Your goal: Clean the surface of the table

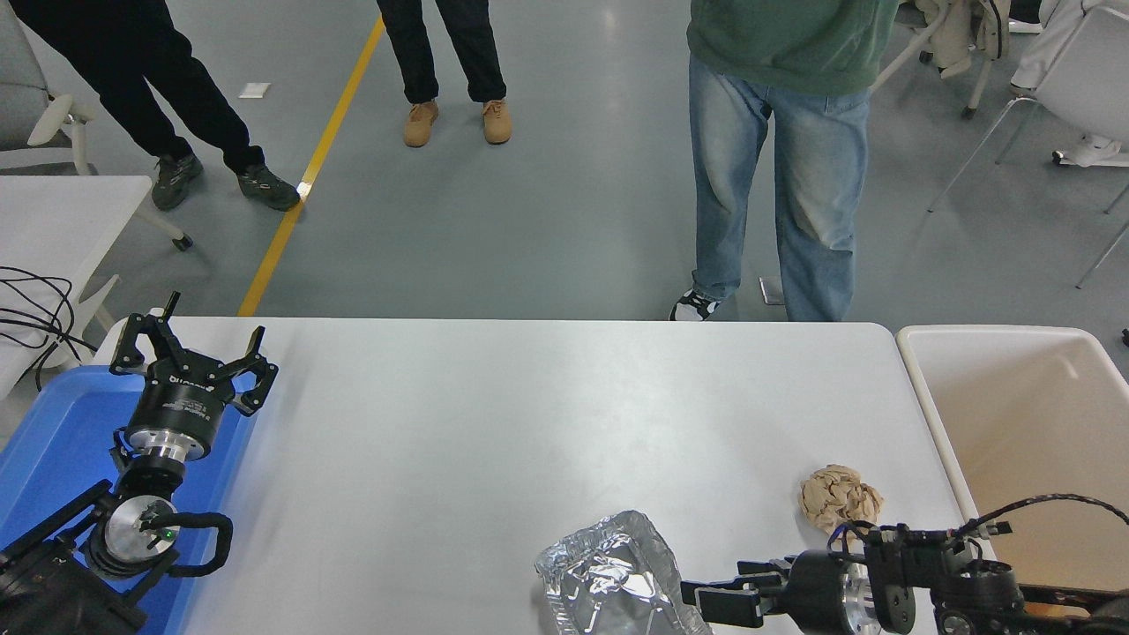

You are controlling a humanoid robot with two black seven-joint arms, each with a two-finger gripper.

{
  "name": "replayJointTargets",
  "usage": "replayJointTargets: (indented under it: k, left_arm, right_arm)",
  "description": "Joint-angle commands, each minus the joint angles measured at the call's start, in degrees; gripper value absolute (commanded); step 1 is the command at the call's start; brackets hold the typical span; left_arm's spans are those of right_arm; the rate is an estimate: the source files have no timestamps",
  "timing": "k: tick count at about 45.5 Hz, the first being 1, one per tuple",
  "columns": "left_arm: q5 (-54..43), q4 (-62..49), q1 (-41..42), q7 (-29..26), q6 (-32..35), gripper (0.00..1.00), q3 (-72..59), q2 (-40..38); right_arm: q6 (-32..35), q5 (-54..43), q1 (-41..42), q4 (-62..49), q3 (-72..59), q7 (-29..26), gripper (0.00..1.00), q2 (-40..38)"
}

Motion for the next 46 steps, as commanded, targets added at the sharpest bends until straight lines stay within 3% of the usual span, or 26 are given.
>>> replayJointTargets:
  k: [1, 26, 46]
  left_arm:
    - [0.00, 0.00, 0.00, 0.00, 0.00, 0.99, 0.00, 0.00]
    - [0.00, 0.00, 0.00, 0.00, 0.00, 0.99, 0.00, 0.00]
    - [0.00, 0.00, 0.00, 0.00, 0.00, 0.99, 0.00, 0.00]
  right_arm:
    - [-0.98, -0.71, -1.69, -1.25, -0.31, 0.34, 1.00, 2.67]
    - [-2.12, -4.22, 0.41, -4.94, -0.84, -0.01, 1.00, 5.13]
    - [-2.65, -5.28, 5.25, -6.17, -9.01, -0.10, 0.99, 7.68]
